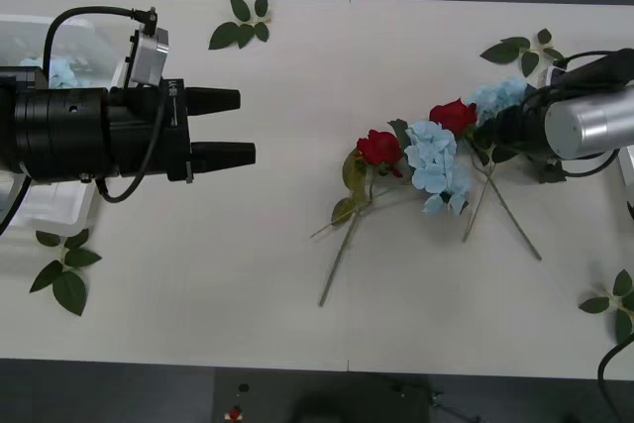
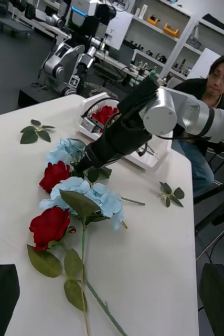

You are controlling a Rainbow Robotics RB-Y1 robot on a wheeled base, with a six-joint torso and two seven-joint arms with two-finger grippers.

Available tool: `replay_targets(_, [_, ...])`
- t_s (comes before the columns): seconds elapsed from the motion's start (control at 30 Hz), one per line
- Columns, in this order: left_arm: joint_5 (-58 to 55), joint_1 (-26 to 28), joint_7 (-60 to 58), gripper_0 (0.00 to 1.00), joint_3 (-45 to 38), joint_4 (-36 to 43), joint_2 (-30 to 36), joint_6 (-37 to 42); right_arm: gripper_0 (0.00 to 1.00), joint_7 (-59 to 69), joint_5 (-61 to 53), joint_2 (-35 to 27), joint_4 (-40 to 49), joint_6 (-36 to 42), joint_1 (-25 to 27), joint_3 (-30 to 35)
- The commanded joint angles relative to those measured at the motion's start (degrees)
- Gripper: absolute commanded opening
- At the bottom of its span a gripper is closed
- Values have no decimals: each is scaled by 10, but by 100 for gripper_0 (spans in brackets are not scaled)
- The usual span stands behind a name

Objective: Put the red flowers into the right box and the blue flowers into the left box

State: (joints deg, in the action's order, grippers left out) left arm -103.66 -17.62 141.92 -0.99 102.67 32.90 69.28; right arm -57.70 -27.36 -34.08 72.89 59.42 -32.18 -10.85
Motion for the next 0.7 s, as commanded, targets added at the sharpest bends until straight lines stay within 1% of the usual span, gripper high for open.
replay_targets(0.03, [9, -10, 15, 100, -5, 14, 9, 8, 86, 21, 18, 2, -37, -28, -24, -19])
replay_targets(0.17, [49, -11, 4, 100, -5, 38, 12, 8, 86, 21, 18, 9, -89, -77, -38, -44])
replay_targets(0.33, [51, -12, -3, 100, -5, 39, 12, 8, 86, 13, 13, 28, -152, -127, -58, -44])
replay_targets(0.43, [51, -12, -5, 100, -5, 39, 12, 8, 86, 7, 11, 36, -175, -141, -69, -44])
replay_targets(0.5, [52, -12, -6, 100, -5, 39, 12, 8, 79, 3, 11, 38, -186, -143, -73, -44])
replay_targets(0.57, [52, -11, -7, 100, -5, 39, 12, 8, 46, 2, 11, 40, -190, -143, -75, -44])
replay_targets(0.6, [52, -12, -7, 100, -5, 39, 12, 8, 19, 2, 13, 40, -190, -142, -76, -44])
replay_targets(0.63, [52, -11, -7, 100, -5, 39, 12, 8, 8, 2, 14, 40, -190, -143, -77, -44])
replay_targets(0.67, [52, -12, -7, 100, -4, 39, 12, 8, 0, 2, 13, 40, -189, -142, -76, -43])
replay_targets(0.7, [52, -12, -7, 100, -4, 39, 12, 8, 0, 2, 13, 39, -190, -142, -77, -41])
